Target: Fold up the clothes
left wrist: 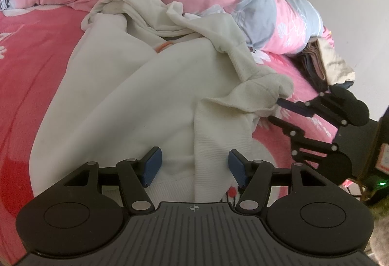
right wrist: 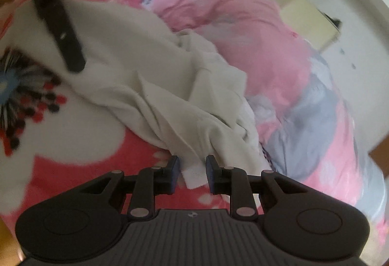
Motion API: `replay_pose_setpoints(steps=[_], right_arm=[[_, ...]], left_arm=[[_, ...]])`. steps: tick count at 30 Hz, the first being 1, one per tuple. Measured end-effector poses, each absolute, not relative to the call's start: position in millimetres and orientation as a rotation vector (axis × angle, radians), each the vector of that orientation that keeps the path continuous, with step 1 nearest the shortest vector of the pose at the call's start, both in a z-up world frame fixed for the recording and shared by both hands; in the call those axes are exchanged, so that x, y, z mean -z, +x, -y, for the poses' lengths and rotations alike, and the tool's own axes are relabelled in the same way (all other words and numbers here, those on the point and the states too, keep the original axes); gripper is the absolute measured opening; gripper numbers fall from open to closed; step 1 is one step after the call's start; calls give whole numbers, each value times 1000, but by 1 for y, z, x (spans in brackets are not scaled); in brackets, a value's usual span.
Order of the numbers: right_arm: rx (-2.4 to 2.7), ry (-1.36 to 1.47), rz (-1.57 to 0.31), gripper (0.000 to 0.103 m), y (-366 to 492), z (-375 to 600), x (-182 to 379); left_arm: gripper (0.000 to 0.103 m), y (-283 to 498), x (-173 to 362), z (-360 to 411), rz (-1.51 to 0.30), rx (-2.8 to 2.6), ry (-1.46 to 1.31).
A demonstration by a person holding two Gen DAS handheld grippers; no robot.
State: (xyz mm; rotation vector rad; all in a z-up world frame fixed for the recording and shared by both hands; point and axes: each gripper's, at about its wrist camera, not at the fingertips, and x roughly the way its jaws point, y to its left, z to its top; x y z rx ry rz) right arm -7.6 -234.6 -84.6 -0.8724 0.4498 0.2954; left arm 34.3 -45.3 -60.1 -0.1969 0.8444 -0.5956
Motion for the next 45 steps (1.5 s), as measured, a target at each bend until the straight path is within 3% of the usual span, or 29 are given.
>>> replay_pose_setpoints(steps=[5, 8, 14, 22, 26, 30, 35, 40, 45], right_arm=[[-332, -952, -498, 23, 1, 236, 93], [-326, -937, -531, 6, 0, 234, 86], [-285, -762, -548, 3, -27, 242, 71], [-471, 181, -592, 0, -54, 293, 30], [-601, 651, -480, 0, -75, 326, 22], [-545, 859, -359, 0, -99, 355, 20], [-321, 775, -467, 2, -102, 357, 30], [-208, 352, -486, 36, -94, 299, 39], [-212, -189, -382, 36, -87, 231, 54]], left_arm=[[61, 33, 60, 43, -835, 596, -210], [61, 32, 60, 40, -831, 594, -229], [61, 25, 55, 30, -807, 596, -251], [61, 12, 43, 11, -757, 581, -287], [61, 7, 37, 4, -733, 577, -298], [61, 5, 37, 0, -731, 564, -298], [61, 0, 39, -7, -746, 536, -296], [61, -11, 37, -27, -759, 473, -273], [61, -22, 35, -48, -772, 405, -228]])
